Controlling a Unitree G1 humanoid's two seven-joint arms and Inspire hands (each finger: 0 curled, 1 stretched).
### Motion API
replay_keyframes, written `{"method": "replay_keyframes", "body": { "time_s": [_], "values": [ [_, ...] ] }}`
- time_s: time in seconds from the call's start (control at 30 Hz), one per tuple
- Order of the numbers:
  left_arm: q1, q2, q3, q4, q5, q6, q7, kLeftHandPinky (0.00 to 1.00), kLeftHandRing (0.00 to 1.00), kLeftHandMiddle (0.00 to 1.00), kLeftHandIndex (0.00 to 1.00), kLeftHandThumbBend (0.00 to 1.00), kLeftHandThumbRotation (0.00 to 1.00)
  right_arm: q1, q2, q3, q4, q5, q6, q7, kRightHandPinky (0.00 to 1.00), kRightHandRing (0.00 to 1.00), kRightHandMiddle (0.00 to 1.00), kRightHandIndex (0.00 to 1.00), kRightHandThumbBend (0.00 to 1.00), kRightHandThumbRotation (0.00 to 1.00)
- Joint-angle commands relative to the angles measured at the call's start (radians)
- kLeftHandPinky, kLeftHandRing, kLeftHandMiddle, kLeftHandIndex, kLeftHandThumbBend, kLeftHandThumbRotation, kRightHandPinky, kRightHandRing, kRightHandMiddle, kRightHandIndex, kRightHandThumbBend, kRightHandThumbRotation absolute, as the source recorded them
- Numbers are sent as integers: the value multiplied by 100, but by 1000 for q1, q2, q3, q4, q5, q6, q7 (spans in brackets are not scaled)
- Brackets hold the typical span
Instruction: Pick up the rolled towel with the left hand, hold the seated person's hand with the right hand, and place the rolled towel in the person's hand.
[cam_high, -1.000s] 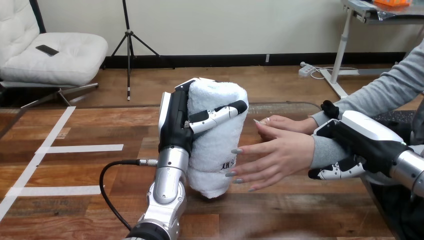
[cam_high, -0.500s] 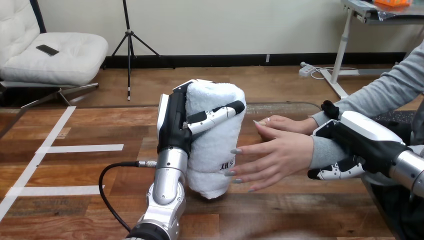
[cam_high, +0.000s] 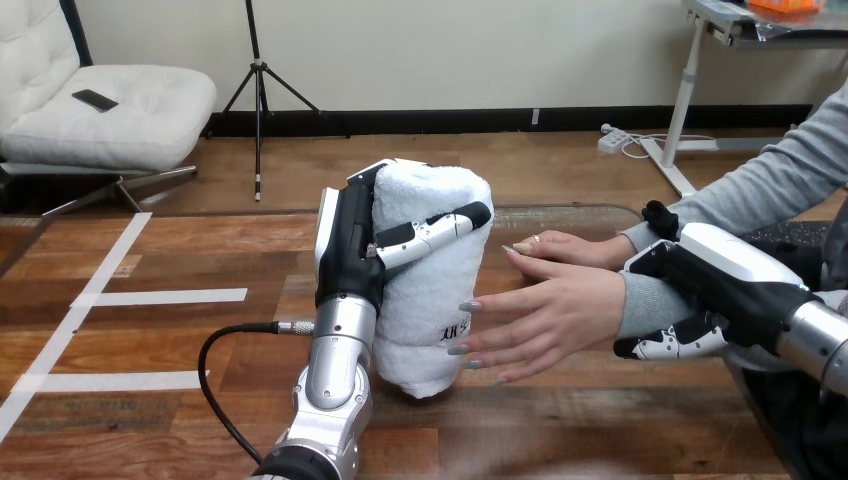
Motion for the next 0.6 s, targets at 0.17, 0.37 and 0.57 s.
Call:
{"method": "replay_keyframes", "body": {
  "time_s": [0.17,0.37,0.57],
  "values": [
    [-166,-5,2,-14,10,-31,9,37,40,42,41,68,0,-108,55,-17,-65,36,-17,-4,22,26,32,36,54,0],
    [-168,2,0,-14,14,-30,18,36,39,41,41,69,0,-123,61,-11,-58,23,-20,-12,22,26,32,36,55,0],
    [-170,9,1,-15,14,-29,19,36,39,41,41,67,0,-140,70,-8,-47,17,-25,-10,22,26,32,35,55,0]
  ]
}}
